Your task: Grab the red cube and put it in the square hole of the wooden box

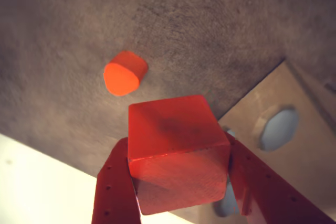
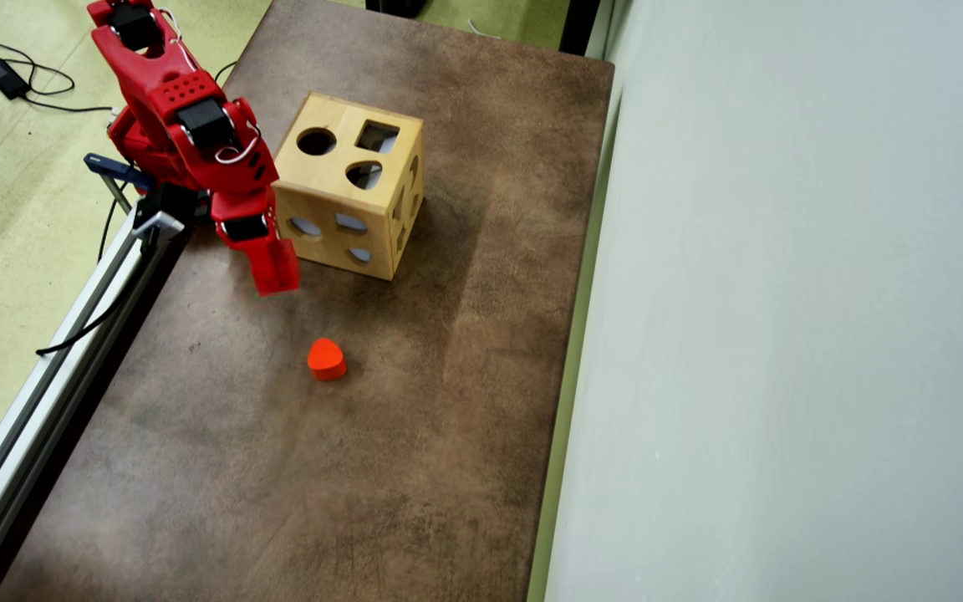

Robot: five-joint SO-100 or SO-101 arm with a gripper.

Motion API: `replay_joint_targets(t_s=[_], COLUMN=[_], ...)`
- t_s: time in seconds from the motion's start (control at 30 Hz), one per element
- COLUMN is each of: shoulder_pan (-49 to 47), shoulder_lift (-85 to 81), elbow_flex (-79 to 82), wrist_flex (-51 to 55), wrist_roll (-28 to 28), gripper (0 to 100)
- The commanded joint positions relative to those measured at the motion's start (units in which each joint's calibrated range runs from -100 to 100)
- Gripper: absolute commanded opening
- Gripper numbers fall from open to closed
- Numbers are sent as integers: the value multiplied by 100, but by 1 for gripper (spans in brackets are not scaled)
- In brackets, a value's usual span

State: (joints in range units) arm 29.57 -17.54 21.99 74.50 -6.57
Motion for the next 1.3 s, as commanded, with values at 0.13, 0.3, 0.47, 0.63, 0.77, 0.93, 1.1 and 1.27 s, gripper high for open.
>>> replay_joint_targets(t_s=[0.13,0.3,0.47,0.63,0.77,0.93,1.1,1.27], shoulder_pan=[-52,-82,-402,-1078,-1561,-2118,-2734,-3366], shoulder_lift=[-509,-713,-704,-713,-713,-730,-832,-781], elbow_flex=[-374,-1268,-2163,-2404,-2440,-2440,-2342,-2351], wrist_flex=[9,9,33,106,106,122,226,870], wrist_roll=[205,215,195,205,220,376,440,440], gripper=[1,1,1,1,1,1,1,1])
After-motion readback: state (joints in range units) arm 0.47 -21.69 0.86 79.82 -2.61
